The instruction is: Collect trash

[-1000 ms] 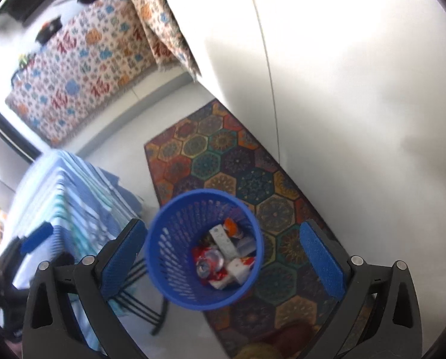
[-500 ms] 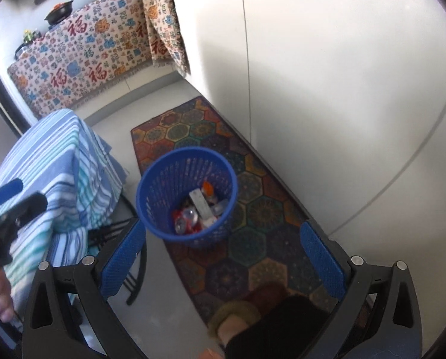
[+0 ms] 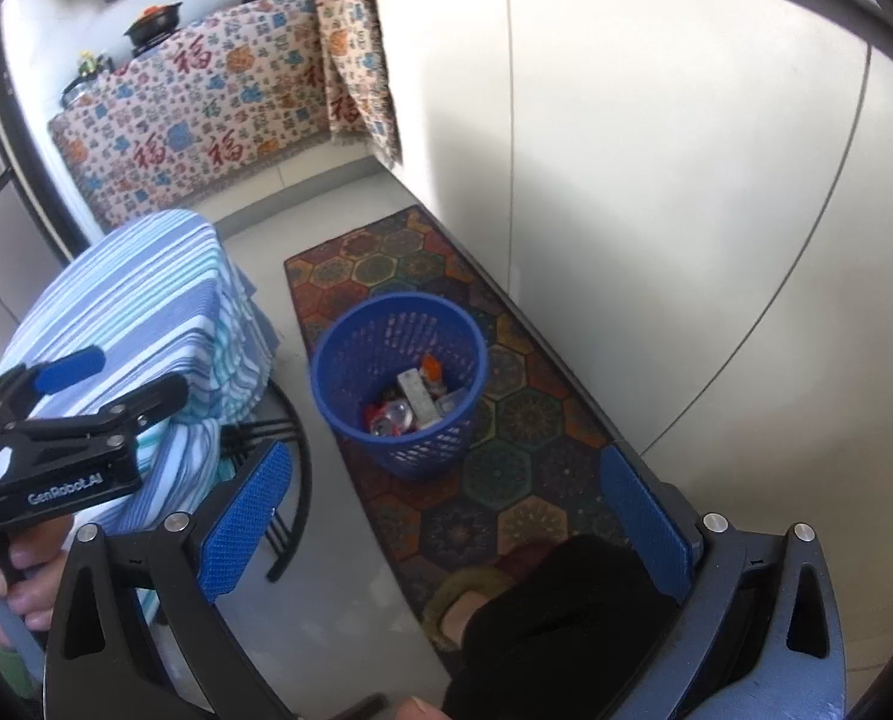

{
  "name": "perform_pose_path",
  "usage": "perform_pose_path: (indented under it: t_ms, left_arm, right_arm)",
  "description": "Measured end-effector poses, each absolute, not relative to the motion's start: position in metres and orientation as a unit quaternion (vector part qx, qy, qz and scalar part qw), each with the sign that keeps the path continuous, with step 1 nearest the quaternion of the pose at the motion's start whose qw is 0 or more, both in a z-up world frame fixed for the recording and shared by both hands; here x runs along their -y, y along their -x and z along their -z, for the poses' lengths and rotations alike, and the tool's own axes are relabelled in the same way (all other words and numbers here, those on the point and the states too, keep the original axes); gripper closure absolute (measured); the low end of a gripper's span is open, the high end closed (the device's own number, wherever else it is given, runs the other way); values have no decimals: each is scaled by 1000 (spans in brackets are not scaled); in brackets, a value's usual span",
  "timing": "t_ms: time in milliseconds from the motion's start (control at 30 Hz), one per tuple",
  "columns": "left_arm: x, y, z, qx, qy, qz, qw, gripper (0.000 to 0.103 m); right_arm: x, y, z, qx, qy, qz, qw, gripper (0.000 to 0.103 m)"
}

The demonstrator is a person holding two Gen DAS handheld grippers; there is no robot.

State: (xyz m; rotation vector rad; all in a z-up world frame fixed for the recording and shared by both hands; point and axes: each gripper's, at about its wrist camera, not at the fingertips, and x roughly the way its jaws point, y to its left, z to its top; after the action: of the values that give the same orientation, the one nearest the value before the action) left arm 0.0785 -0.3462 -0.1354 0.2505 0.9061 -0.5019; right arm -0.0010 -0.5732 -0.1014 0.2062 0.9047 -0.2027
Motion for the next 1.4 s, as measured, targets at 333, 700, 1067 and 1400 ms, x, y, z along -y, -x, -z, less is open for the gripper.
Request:
perform_pose_path:
  t_ms: [333,700,1067,1400]
  left_arm:
    - [346,-70,128,-432,-120,245,860,6]
    - [346,-72,126,-434,-118,246,858,5]
    - [348,-72,126,-435,-118,245,858,6]
    - [345,-72,125,-436,-117,245,858,6]
  right_arm:
    - [571,4,103,-440,-103,100,886,0]
    - [568,8,102,-442,-103,95,886,0]
    - [565,7,101,-442,-102,89,887,0]
    - [564,6,100,-441,-101,86,887,0]
